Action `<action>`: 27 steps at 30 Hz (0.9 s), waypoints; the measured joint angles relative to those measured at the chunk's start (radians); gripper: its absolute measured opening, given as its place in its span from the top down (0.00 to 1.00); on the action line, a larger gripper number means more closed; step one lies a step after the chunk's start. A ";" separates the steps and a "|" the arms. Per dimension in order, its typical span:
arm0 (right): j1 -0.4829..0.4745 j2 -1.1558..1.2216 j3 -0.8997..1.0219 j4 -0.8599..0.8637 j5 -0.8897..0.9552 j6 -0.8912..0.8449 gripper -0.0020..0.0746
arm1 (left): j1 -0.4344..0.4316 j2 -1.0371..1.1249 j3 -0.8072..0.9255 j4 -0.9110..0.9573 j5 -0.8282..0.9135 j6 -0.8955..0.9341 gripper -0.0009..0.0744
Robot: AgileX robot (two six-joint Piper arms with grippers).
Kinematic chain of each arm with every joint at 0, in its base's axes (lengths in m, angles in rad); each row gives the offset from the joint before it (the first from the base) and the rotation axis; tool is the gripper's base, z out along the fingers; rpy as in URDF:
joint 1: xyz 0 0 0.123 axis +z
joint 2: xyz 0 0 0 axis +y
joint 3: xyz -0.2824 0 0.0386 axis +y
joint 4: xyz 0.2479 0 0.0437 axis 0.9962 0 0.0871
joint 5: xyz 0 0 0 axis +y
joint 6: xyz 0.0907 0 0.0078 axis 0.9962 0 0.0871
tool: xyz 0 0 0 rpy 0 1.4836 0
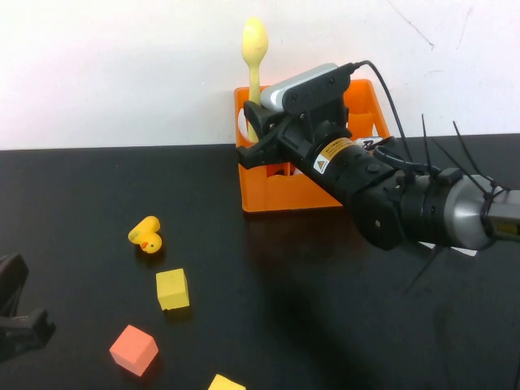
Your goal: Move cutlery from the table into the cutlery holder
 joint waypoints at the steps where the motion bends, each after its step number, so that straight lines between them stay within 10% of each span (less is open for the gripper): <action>1: 0.000 0.000 0.000 0.000 0.000 0.000 0.75 | 0.000 0.000 0.000 0.000 0.000 0.000 0.99; 19: 0.000 -0.036 0.000 0.000 0.041 -0.145 0.43 | 0.000 0.000 0.000 0.008 0.000 0.007 0.99; 27: 0.000 -0.254 0.000 -0.070 0.218 -0.196 0.75 | 0.000 0.000 0.000 0.042 0.000 0.014 0.99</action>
